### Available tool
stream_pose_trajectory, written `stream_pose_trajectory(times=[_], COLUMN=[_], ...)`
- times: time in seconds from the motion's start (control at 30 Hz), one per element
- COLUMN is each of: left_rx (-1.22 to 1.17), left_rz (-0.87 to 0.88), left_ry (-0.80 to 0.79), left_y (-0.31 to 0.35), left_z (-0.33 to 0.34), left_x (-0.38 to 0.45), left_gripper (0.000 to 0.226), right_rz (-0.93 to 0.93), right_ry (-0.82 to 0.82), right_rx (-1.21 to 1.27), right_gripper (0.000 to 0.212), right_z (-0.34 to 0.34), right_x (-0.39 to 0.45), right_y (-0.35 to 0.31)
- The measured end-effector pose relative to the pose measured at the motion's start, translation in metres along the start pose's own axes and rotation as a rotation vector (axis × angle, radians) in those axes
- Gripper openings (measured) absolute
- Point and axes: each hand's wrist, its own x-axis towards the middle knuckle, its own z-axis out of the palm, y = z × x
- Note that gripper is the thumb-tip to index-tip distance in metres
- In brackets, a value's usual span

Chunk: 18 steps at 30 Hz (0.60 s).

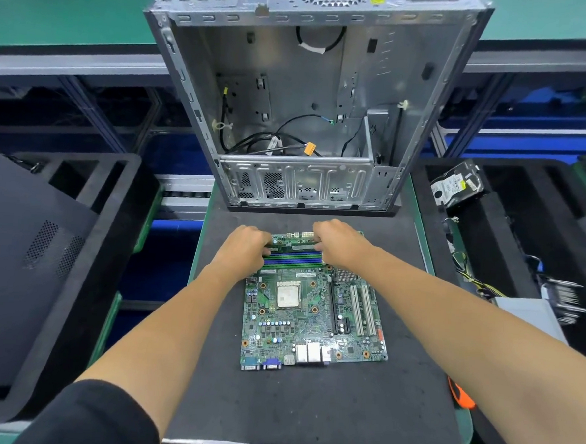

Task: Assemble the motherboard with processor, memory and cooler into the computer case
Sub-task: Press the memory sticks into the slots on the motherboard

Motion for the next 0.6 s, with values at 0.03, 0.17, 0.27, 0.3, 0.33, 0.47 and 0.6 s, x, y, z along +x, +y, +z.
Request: stream_pose_trajectory(times=[0.03,0.17,0.27,0.3,0.33,0.47,0.6], left_rx=[-0.011,-0.039,-0.042,-0.046,-0.056,-0.196,-0.394], left_rz=[-0.001,0.004,0.002,0.002,0.0,-0.075,-0.208], left_ry=[-0.002,0.012,0.011,0.011,0.014,0.029,0.068], left_y=[0.0,-0.001,-0.002,-0.002,-0.002,-0.004,-0.02], left_z=[0.001,0.004,0.005,0.006,0.006,0.001,-0.011], left_x=[0.0,0.0,0.0,0.0,0.0,-0.002,-0.006], left_gripper=[0.008,0.011,0.016,0.018,0.019,0.017,0.015], right_rz=[0.004,0.02,0.009,0.0,-0.005,-0.001,0.02], right_ry=[-0.006,0.014,0.033,0.042,0.05,0.082,0.098], right_rx=[0.003,0.06,0.071,0.072,0.074,0.101,0.135], right_gripper=[0.018,0.029,0.023,0.022,0.022,0.019,0.017], right_z=[0.0,0.0,0.002,0.002,0.002,0.004,0.006], right_x=[0.001,0.001,0.001,0.001,0.001,0.001,0.002], right_y=[0.0,0.004,0.005,0.006,0.006,0.007,0.007])
